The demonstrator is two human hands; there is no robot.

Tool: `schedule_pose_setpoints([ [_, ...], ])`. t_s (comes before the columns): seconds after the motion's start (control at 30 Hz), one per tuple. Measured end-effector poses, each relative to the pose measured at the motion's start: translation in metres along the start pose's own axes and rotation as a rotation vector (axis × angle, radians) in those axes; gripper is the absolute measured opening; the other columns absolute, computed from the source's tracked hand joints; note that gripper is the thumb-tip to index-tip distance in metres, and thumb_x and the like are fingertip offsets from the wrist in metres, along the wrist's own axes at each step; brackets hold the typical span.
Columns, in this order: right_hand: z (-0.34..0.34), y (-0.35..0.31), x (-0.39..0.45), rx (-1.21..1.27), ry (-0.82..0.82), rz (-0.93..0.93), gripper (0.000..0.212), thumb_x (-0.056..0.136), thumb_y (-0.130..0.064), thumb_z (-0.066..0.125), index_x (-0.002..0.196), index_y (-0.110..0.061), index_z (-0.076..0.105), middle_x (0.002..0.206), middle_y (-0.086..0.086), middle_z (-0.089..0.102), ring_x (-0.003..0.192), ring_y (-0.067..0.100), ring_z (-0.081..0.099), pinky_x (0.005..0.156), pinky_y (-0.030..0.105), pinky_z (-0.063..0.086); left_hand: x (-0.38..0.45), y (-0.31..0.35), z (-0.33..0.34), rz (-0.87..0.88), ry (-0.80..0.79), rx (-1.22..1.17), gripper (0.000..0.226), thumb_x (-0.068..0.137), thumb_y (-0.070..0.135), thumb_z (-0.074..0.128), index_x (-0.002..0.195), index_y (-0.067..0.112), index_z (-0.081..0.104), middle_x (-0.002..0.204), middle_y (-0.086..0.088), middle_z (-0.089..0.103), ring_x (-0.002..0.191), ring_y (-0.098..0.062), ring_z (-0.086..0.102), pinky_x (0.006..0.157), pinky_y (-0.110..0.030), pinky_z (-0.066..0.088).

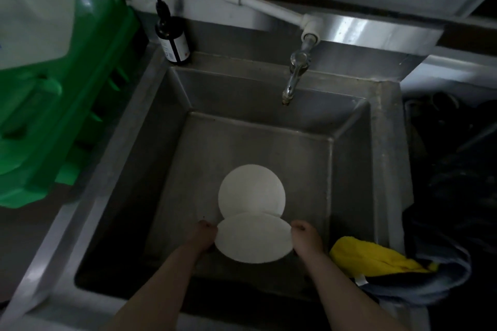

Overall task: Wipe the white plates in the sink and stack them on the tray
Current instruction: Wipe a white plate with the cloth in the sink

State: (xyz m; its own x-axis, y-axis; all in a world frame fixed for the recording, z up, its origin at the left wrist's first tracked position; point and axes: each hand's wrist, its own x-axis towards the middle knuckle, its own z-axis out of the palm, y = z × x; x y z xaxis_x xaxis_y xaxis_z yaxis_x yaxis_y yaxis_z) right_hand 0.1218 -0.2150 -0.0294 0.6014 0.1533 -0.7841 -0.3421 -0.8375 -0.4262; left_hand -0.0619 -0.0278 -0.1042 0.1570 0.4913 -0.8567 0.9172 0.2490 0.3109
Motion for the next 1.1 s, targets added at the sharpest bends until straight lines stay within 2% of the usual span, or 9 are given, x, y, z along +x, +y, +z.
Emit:
schedule_pose_setpoints([
  [0.1,-0.011,-0.011,-0.001,0.008,-0.032,0.035,0.023,0.096,-0.021,0.048,0.093,-0.013,0.07,0.094,0.013,0.067,0.077,0.024,0.057,0.065,0.028,0.041,-0.003,0.005,-0.011,0.035,-0.028,0.052,0.052,0.082,0.043,0.054,0.109,0.0,0.07,0.118,-0.023,0.067,0.109,-0.036,0.064,0.097,-0.045,0.052],
  [0.13,-0.015,-0.016,-0.003,0.024,-0.039,0.038,0.023,0.094,-0.018,0.049,0.085,-0.009,0.069,0.087,0.017,0.065,0.072,0.024,0.054,0.064,0.029,0.039,-0.026,0.019,-0.02,0.041,-0.047,0.058,0.048,0.083,0.041,0.056,0.104,0.0,0.07,0.116,-0.022,0.068,0.104,-0.035,0.065,0.094,-0.042,0.053],
  [0.2,-0.024,-0.026,-0.012,0.063,-0.039,0.057,0.021,0.092,-0.015,0.053,0.077,-0.007,0.064,0.077,0.015,0.061,0.069,0.025,0.056,0.062,0.031,0.041,-0.064,0.04,-0.036,0.013,-0.089,0.041,0.023,0.094,0.023,0.058,0.084,0.003,0.064,0.093,-0.021,0.069,0.077,-0.029,0.062,0.069,-0.029,0.053],
  [0.23,-0.027,-0.03,-0.014,0.072,-0.029,0.065,0.021,0.091,-0.014,0.055,0.075,-0.006,0.064,0.075,0.014,0.061,0.07,0.027,0.058,0.062,0.032,0.044,-0.078,0.046,-0.04,0.001,-0.104,0.036,0.026,0.096,0.016,0.057,0.073,0.004,0.059,0.073,-0.018,0.063,0.061,-0.026,0.055,0.055,-0.024,0.045],
  [0.3,-0.033,-0.035,-0.02,0.075,-0.027,0.065,0.02,0.09,-0.014,0.056,0.072,-0.007,0.062,0.069,0.014,0.058,0.067,0.028,0.057,0.062,0.033,0.044,-0.083,0.051,-0.045,-0.03,-0.11,0.025,0.035,0.096,0.011,0.053,0.062,0.006,0.053,0.054,-0.011,0.05,0.047,-0.02,0.042,0.047,-0.022,0.03],
  [0.47,-0.045,-0.047,-0.025,0.087,-0.1,0.119,0.021,0.092,-0.015,0.053,0.072,-0.01,0.056,0.062,0.01,0.047,0.056,0.021,0.045,0.051,0.024,0.037,-0.104,0.066,-0.059,-0.141,-0.153,-0.041,0.032,0.097,0.013,0.053,0.065,0.011,0.053,0.055,-0.003,0.053,0.054,-0.012,0.044,0.048,-0.019,0.032],
  [0.53,-0.051,-0.056,-0.03,0.097,-0.106,0.116,0.026,0.094,-0.013,0.052,0.068,-0.011,0.053,0.057,0.008,0.044,0.05,0.018,0.04,0.047,0.022,0.033,-0.11,0.071,-0.065,-0.155,-0.158,-0.039,0.031,0.098,0.016,0.053,0.068,0.012,0.055,0.046,0.001,0.054,0.052,-0.009,0.045,0.042,-0.015,0.032],
  [0.67,-0.066,-0.071,-0.045,0.127,-0.126,0.134,0.029,0.096,-0.012,0.049,0.068,-0.011,0.052,0.055,0.005,0.042,0.047,0.014,0.035,0.045,0.023,0.03,-0.129,0.086,-0.076,-0.162,-0.168,-0.034,0.029,0.098,0.017,0.053,0.07,0.013,0.056,0.048,0.002,0.053,0.044,-0.007,0.045,0.038,-0.011,0.031],
  [1.1,-0.088,-0.087,-0.072,0.132,-0.133,0.181,0.033,0.1,-0.013,0.037,0.07,-0.009,0.05,0.052,0.003,0.043,0.045,0.01,0.034,0.035,0.013,0.028,-0.15,0.112,-0.1,-0.154,-0.198,0.052,0.015,0.095,0.017,0.06,0.082,0.011,0.061,0.068,-0.003,0.055,0.057,-0.009,0.047,0.045,-0.019,0.039],
])
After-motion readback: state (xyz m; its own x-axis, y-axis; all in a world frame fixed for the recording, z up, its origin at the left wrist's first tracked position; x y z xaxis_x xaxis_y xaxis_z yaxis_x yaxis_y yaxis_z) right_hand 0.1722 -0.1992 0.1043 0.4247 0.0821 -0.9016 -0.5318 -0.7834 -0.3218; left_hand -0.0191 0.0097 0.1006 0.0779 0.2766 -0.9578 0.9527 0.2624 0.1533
